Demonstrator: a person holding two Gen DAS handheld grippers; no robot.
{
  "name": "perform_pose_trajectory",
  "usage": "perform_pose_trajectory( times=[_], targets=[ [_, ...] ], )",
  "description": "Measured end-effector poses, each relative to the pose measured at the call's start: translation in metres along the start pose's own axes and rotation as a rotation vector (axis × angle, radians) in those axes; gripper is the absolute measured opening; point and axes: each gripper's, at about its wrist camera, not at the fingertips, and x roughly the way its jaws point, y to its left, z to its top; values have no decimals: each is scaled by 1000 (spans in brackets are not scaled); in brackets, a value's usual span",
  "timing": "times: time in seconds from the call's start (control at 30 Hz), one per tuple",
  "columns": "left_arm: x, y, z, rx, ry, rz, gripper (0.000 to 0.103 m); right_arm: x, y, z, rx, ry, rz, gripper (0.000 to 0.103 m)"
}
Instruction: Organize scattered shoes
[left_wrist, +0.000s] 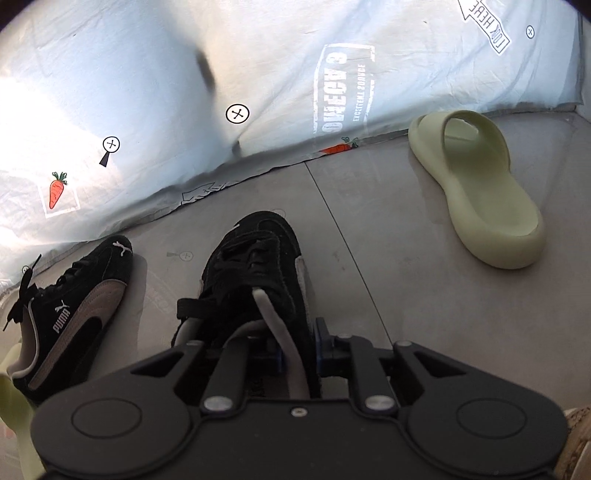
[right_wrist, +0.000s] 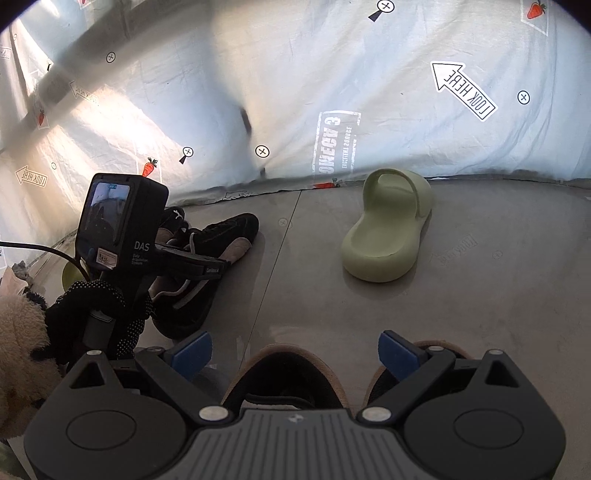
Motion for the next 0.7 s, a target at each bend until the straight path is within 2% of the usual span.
perform_pose_trajectory(
  times=[0.07, 0.13, 0.2, 0.3, 0.37, 0.4, 0.47, 0.53, 0.63, 0.7],
  targets=[
    [-11, 8, -1, -14, 5, -31, 28, 1, -2, 1, 14, 1, 2, 97],
    [-28, 17, -8, -14, -2, -41, 47, 1, -2, 1, 15, -1, 6, 97],
    [-54, 29, -22, -5, -35, -23, 58, 1, 0, 2, 9, -5, 6, 97],
    [-87, 54, -40, 0, -90, 42, 64, 2, 3, 2, 2, 1, 7, 97],
    [-93, 87, -51, -25, -121, 88, 67, 5, 5, 2, 4, 10, 14, 97],
    [-89, 100, -53, -33, -124, 120, 70, 7, 6, 2, 5, 13, 17, 97],
    [-66, 134, -52, -41, -94, 245, 71, 13, 10, 2, 4, 26, 31, 97],
    [-39, 161, -48, -35, -62, 321, 71, 17, 15, 3, -4, 37, 49, 97],
    [8, 197, -40, 12, 7, 377, 70, 18, 27, 4, -41, 41, 71, 97],
    [28, 207, -36, 20, 30, 367, 70, 15, 33, 4, -74, 39, 75, 97]
  ],
)
